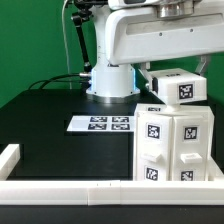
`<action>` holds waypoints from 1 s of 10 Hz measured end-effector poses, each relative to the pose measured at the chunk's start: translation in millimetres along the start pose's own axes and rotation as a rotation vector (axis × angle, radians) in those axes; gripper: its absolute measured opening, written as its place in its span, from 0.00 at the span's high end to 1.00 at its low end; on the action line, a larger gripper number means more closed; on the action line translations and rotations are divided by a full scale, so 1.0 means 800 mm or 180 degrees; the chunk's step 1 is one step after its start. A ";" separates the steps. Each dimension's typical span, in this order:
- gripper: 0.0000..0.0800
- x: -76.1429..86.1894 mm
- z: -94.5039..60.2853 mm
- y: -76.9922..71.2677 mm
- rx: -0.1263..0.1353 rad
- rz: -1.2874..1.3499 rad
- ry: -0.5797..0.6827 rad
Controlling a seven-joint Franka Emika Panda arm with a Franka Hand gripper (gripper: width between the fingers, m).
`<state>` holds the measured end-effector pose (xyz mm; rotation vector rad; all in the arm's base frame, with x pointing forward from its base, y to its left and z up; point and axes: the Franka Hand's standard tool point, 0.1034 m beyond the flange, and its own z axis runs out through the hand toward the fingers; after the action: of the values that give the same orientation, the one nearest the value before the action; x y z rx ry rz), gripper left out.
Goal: Assemble cabinet
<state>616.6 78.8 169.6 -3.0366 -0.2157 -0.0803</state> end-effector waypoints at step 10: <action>0.30 -0.004 0.015 -0.004 -0.0025 0.0071 0.0159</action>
Offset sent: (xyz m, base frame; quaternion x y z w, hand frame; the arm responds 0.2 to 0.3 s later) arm -0.0180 -0.0013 -0.0046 -0.0251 0.0140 0.0301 0.9991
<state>613.2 82.9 158.0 -3.0398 -0.1779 -0.1554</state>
